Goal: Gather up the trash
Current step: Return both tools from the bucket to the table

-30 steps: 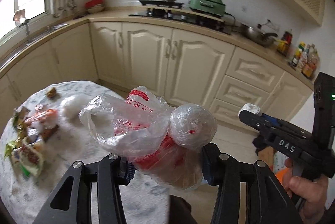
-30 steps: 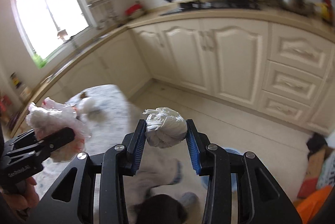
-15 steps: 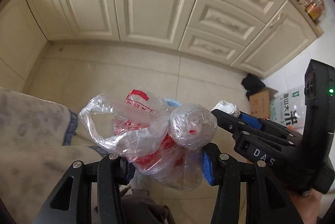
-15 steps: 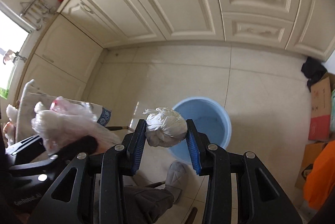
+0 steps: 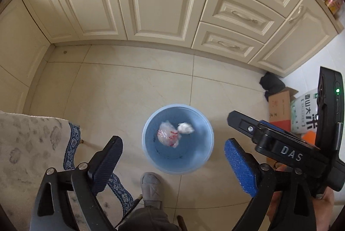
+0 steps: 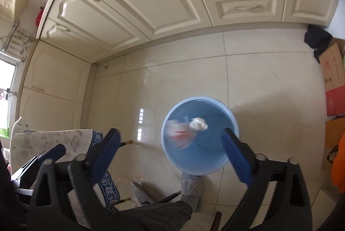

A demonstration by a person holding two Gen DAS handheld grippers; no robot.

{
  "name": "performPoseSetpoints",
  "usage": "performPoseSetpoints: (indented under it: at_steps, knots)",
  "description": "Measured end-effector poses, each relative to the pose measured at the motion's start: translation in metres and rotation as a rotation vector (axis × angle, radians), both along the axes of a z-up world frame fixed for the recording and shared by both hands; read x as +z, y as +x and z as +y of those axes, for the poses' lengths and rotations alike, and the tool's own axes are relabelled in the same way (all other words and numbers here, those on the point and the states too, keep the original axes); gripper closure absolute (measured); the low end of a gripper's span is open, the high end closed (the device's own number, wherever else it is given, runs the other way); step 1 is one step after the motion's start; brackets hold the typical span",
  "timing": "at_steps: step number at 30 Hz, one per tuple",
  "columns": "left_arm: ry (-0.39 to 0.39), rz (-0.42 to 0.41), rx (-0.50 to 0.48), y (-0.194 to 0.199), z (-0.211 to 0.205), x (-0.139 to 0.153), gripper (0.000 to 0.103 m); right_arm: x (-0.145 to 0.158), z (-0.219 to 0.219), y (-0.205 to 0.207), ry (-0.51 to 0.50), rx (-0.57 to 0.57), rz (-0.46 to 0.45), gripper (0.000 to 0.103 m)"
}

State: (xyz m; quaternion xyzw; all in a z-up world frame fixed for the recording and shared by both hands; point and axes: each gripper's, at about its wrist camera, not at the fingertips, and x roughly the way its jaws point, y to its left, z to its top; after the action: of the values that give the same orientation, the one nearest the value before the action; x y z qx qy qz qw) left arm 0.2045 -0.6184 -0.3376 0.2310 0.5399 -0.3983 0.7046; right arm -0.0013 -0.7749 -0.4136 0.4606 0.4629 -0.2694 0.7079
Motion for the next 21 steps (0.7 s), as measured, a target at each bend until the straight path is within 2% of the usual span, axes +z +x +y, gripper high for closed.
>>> performPoseSetpoints:
  at_steps: [6,11,15,21]
  knots:
    - [0.034,-0.071,0.029,-0.011,0.008,0.024,0.007,0.013,0.005,-0.01,-0.013,-0.044,0.009,0.0]
    - [-0.019,-0.116,0.029,-0.036,0.031,0.06,0.007,0.041,0.021,-0.015,-0.064,-0.036,0.014,0.0]
    - [-0.085,-0.153,0.04,-0.056,0.072,0.1,0.007,0.072,0.039,-0.016,-0.102,-0.018,-0.003,0.0]
    - [-0.187,-0.23,0.096,-0.078,0.156,0.166,0.007,0.138,0.075,-0.011,-0.19,0.013,-0.072,0.0]
